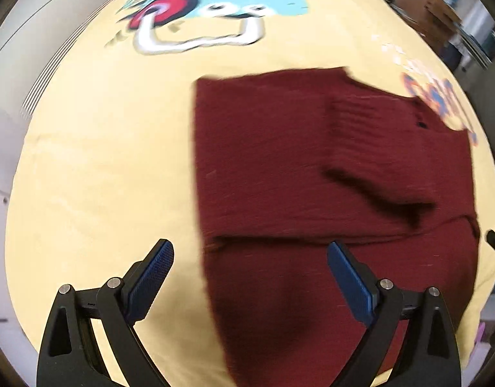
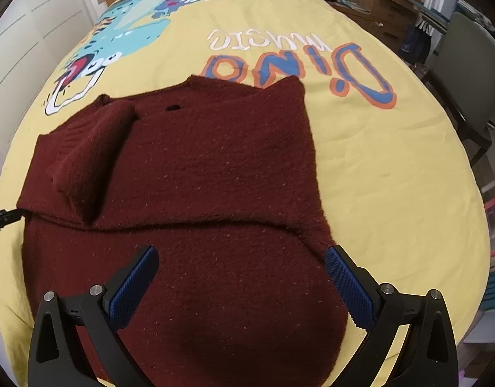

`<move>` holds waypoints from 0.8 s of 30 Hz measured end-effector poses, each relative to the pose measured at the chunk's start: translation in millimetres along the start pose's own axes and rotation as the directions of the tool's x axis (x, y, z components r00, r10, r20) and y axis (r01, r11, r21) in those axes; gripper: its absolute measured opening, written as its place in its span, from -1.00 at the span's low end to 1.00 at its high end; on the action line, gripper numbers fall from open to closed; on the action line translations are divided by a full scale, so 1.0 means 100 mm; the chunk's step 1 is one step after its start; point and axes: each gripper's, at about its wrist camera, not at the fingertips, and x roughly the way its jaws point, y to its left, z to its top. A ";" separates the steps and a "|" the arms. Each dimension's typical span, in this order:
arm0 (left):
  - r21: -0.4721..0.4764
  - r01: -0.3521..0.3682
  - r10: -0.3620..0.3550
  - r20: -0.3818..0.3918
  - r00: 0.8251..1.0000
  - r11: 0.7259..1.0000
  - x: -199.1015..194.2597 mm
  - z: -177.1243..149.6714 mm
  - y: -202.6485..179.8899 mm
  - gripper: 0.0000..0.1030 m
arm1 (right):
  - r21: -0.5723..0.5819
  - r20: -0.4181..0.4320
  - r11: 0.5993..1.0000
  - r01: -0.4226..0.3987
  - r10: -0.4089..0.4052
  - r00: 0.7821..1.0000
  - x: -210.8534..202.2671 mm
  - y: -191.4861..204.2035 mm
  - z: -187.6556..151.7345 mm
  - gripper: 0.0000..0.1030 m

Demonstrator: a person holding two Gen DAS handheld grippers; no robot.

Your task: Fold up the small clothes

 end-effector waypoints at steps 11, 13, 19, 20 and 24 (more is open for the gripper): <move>-0.030 -0.018 0.018 -0.023 1.000 0.999 0.56 -0.10 0.18 0.80 | -0.025 -0.020 1.000 0.017 -0.017 1.000 0.05 0.14 0.03 0.99; -0.032 -0.019 0.019 -0.005 1.000 0.999 0.58 -0.09 0.14 0.80 | -0.028 -0.018 0.999 0.018 -0.019 1.000 0.04 0.18 0.06 0.99; -0.006 0.008 -0.007 0.021 1.000 1.000 0.57 -0.02 0.04 0.53 | -0.075 -0.010 0.997 0.009 -0.010 1.000 0.03 0.42 0.17 0.99; 0.015 0.012 -0.012 0.021 1.000 1.000 0.57 -0.01 0.01 0.45 | -0.092 -0.008 0.996 0.002 -0.003 1.000 0.02 0.50 0.21 0.99; 0.054 0.038 -0.039 0.023 0.999 0.998 0.53 0.09 -0.08 -0.02 | -0.141 0.007 0.990 -0.026 0.027 1.000 -0.04 0.77 0.35 0.99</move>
